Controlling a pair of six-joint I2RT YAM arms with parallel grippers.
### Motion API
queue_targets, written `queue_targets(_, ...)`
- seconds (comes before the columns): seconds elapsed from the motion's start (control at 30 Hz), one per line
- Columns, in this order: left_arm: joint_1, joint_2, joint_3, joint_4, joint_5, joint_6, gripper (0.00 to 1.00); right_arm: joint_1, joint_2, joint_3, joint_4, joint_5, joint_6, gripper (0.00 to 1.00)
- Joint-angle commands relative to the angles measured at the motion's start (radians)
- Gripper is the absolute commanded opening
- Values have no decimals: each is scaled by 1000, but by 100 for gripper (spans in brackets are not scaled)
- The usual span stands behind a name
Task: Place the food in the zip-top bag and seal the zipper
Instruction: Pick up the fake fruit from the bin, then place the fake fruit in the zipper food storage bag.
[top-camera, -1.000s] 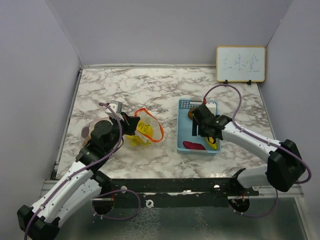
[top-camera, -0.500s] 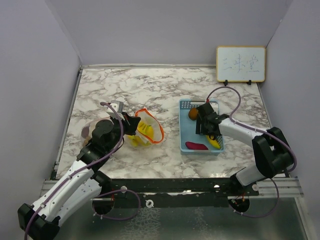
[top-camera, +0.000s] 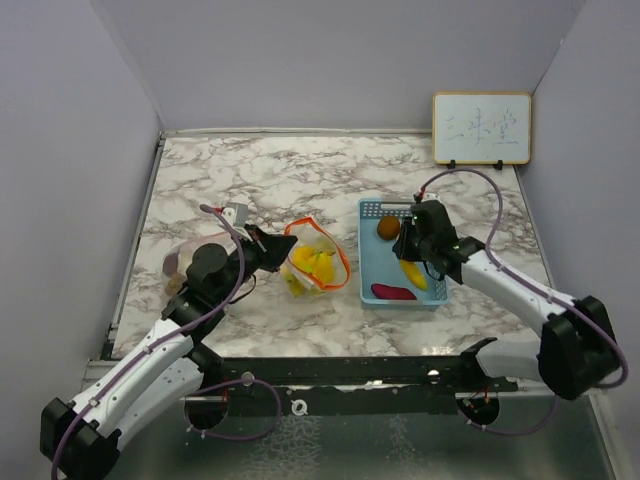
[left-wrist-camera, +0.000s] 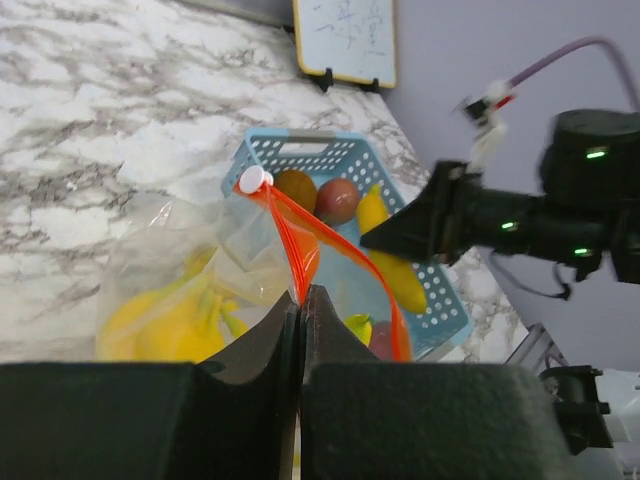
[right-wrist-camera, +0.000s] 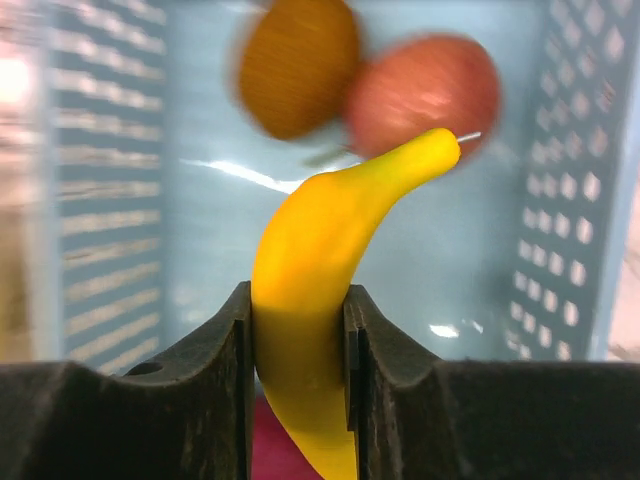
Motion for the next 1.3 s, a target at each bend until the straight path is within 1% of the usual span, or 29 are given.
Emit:
queue_targets(0.0, 4, 13, -103, 64, -65, -72, 0, -2, -239, -39, 269, -370, -99, 6)
queue_targets(0.1, 4, 56, -144, 79, -59, -110, 0, 3, -321, -46, 420, -553, -85, 6)
queue_targets(0.17, 3, 83, -139, 94, -30, -115, 0, 21, -313, -22, 497, -689, -79, 6)
queue_targets(0.2, 4, 92, -126, 92, -16, -111, 0, 43, -303, -13, 534, -719, -78, 6)
queue_targets(0.37, 4, 99, -46, 48, -17, -73, 0, 181, -248, -12, 803, -757, -100, 6)
queue_targets(0.5, 4, 95, -3, 45, -15, -69, 0, 229, -196, -31, 1090, -810, -77, 6)
queue_targets(0.6, 4, 107, 33, 33, 2, -63, 0, 255, -138, -32, 1261, -847, -80, 6)
queue_targets(0.7, 4, 114, 48, 25, 11, -62, 0, 267, -69, -45, 1394, -857, -74, 6)
queue_targets(0.87, 4, 106, 38, 27, 15, -74, 0, 267, 89, -66, 1599, -886, -9, 6)
queue_targets(1.07, 4, 102, 48, 19, 17, -71, 0, 267, 230, -75, 1737, -889, 70, 6)
queue_targets(1.1, 4, 100, 50, 15, 16, -69, 0, 267, 241, -84, 1748, -887, 78, 7)
queue_targets(1.13, 4, 97, 53, 11, 15, -67, 0, 267, 247, -92, 1755, -880, 81, 10)
queue_targets(1.17, 3, 94, 56, 6, 12, -65, 0, 267, 246, -106, 1752, -868, 80, 15)
queue_targets(1.2, 4, 90, 58, 3, 9, -63, 0, 267, 239, -120, 1737, -844, 70, 24)
queue_targets(1.27, 4, 87, 62, -2, 8, -59, 0, 267, 207, -150, 1670, -804, 27, 38)
